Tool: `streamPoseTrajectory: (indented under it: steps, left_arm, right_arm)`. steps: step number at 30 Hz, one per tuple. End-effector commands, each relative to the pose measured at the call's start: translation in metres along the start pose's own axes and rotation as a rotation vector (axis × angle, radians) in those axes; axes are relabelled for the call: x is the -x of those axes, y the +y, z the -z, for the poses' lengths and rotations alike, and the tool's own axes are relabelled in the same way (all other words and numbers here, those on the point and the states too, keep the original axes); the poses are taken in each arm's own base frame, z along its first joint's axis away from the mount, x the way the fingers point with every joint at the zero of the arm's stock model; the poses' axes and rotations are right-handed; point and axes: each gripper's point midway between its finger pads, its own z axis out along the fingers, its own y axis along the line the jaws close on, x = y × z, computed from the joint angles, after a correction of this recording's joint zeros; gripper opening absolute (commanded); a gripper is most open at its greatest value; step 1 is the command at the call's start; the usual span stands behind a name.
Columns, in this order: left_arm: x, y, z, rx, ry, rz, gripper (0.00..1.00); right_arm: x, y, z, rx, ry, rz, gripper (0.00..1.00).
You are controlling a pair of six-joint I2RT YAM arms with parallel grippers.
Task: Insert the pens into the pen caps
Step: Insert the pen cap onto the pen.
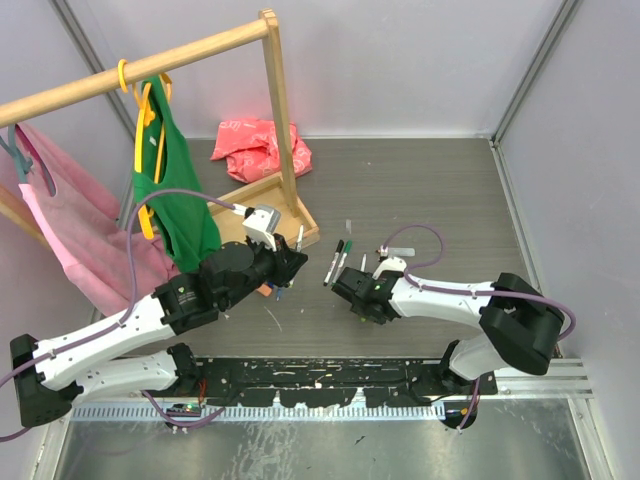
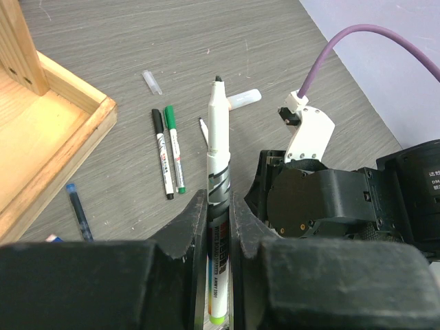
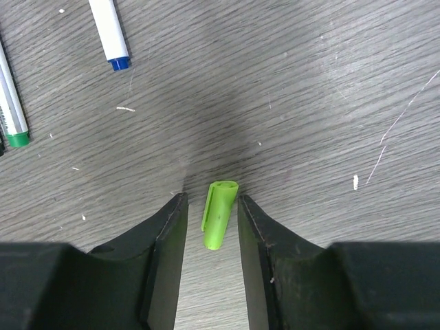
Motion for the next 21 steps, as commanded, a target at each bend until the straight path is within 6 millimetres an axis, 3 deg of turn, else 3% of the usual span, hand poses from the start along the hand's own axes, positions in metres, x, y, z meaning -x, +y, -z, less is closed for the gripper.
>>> streamPoseTrajectory:
  steps: [1, 5, 7, 12, 15, 21]
  left_arm:
    - [0.017, -0.003, 0.005, -0.01, -0.058, 0.018, 0.02]
    - [0.016, -0.002, 0.005, -0.007, -0.058, 0.019, 0.02]
    - [0.017, -0.002, 0.004, -0.008, -0.064, 0.021, 0.02]
    - [0.019, -0.005, 0.002, -0.013, -0.064, 0.01, 0.02]
    - [0.02, -0.006, 0.002, -0.022, -0.066, 0.004, 0.0]
    - [0.022, -0.012, 0.001, -0.048, -0.07, 0.005, 0.0]
  right_arm:
    - [0.002, 0.005, -0.002, 0.004, -0.021, -0.028, 0.38]
    - [0.006, 0.004, -0.001, 0.004, -0.036, -0.031, 0.28]
    - [0.008, 0.003, 0.0, 0.004, -0.048, -0.033, 0.16]
    - [0.018, 0.0, 0.007, 0.012, -0.081, -0.063, 0.06]
    - [0.033, 0.0, 0.017, 0.032, -0.136, -0.082, 0.0]
    - [0.08, 0.012, 0.056, 0.161, -0.29, -0.143, 0.0]
